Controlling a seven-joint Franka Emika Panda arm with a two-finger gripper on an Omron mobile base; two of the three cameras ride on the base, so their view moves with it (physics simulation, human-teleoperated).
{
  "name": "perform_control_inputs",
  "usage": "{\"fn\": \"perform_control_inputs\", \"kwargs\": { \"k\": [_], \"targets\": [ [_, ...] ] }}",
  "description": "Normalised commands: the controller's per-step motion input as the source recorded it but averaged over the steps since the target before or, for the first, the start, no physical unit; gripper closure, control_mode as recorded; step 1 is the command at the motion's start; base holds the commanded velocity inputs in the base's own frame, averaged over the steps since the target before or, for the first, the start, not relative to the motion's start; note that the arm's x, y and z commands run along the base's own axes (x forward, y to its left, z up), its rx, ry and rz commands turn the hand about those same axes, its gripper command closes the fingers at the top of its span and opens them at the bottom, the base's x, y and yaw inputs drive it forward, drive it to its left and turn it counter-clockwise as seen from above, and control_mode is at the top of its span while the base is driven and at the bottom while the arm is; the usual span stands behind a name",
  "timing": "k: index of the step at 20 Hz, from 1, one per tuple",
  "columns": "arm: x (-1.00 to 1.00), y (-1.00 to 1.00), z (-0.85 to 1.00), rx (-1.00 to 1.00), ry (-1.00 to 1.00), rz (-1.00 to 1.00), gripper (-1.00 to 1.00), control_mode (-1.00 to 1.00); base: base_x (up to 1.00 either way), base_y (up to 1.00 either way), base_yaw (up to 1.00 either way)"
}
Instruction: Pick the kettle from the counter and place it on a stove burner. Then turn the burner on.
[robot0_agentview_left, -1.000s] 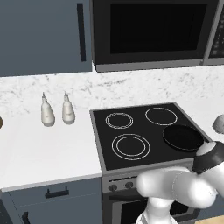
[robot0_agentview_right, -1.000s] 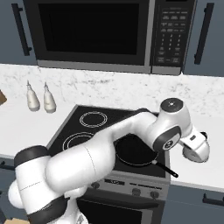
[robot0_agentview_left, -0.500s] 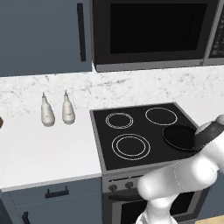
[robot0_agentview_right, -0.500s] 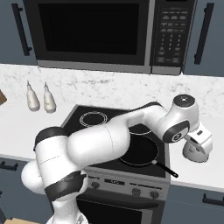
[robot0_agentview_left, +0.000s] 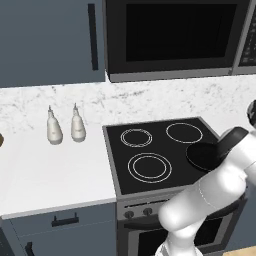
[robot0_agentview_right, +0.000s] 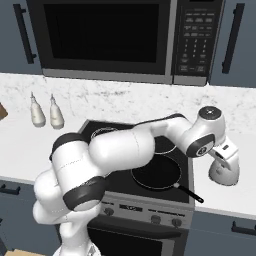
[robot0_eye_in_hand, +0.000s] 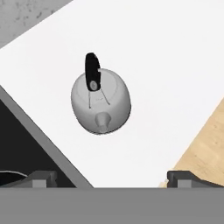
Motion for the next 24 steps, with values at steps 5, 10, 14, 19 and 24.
{"fn": "perform_control_inputs", "kwargs": {
  "k": [5,10,14,19,24],
  "targets": [
    [0.35,0.00,-0.23,0.00,0.00,0.00,-1.00,-1.00,0.00,0.00,0.00],
    [0.38,-0.02,-0.25,0.00,0.00,0.00,-1.00,-1.00,0.00,0.00,0.00],
    [0.34,-0.16,-0.22,0.00,0.00,0.00,-1.00,-1.00,0.00,0.00,0.00],
    [0.27,-0.32,-0.12,0.00,0.00,0.00,-1.00,-1.00,0.00,0.00,0.00],
    [0.27,-0.31,-0.05,0.00,0.00,0.00,-1.00,-1.00,0.00,0.00,0.00]
  ]
}}
